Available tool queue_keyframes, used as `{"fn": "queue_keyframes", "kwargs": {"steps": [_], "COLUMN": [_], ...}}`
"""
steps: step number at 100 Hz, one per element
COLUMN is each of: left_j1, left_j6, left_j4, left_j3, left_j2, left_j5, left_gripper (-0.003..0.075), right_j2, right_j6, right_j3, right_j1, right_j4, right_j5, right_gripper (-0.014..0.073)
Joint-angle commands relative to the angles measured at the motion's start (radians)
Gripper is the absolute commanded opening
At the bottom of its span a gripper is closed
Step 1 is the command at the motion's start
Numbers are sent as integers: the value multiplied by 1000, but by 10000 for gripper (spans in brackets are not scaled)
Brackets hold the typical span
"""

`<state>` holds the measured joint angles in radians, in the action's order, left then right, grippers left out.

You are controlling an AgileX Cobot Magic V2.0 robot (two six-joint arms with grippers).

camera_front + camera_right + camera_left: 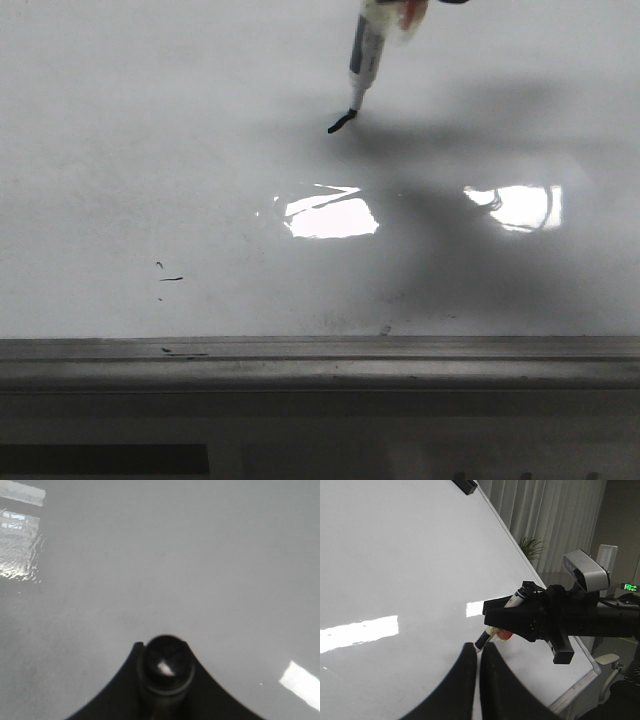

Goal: Write number 7 on whiteboard

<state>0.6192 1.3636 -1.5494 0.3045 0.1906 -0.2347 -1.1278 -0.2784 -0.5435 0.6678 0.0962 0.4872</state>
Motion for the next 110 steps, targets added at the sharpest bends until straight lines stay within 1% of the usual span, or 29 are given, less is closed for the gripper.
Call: {"fn": "queue_keyframes", "kwargs": {"steps": [1,14,32,38,41,49,54,69,76,85,92,101,110], "left_j1": [-3,-3,-3,-3,-3,-3,-3,-3,-3,-3,-3,-3,-3], "left_j6": [-8,-8,-8,-8,-8,-8,-8,-8,-8,-8,-8,-8,-8], "left_j4": [-25,-25,-25,-25,-25,-25,-25,-25,-25,-25,-25,-25,-25], "left_j3": [28,28,28,28,28,28,28,28,28,28,28,28,28], "left_j2": [10,10,10,10,10,10,10,10,10,10,10,10,10], "left_j5": [1,1,1,1,1,1,1,1,1,1,1,-2,-11], "left_gripper": [-20,-20,-20,-20,-20,-20,-20,-20,-20,-20,-20,-20,-20], "right_j2": [31,92,132,132,132,132,132,132,132,132,133,166,227], "right_j6": [-25,-34,-54,-51,-52,-52,-52,-52,-52,-52,-52,-52,-52], "right_j3": [-23,-23,-23,-23,-23,-21,-12,42,61,67,65,42,-21], "right_j1": [-31,-58,-78,-78,-70,-39,-8,112,149,158,158,162,185], "right_j4": [-14,-14,-14,-14,-18,-35,-54,-126,-139,-139,-139,-139,-139], "right_j5": [-69,-169,-214,-253,-276,-391,-425,-416,-416,-416,-388,-375,-449], "right_gripper": [-43,-43,-43,-43,-43,-43,-43,-43,-43,-43,-43,-43,-43]}}
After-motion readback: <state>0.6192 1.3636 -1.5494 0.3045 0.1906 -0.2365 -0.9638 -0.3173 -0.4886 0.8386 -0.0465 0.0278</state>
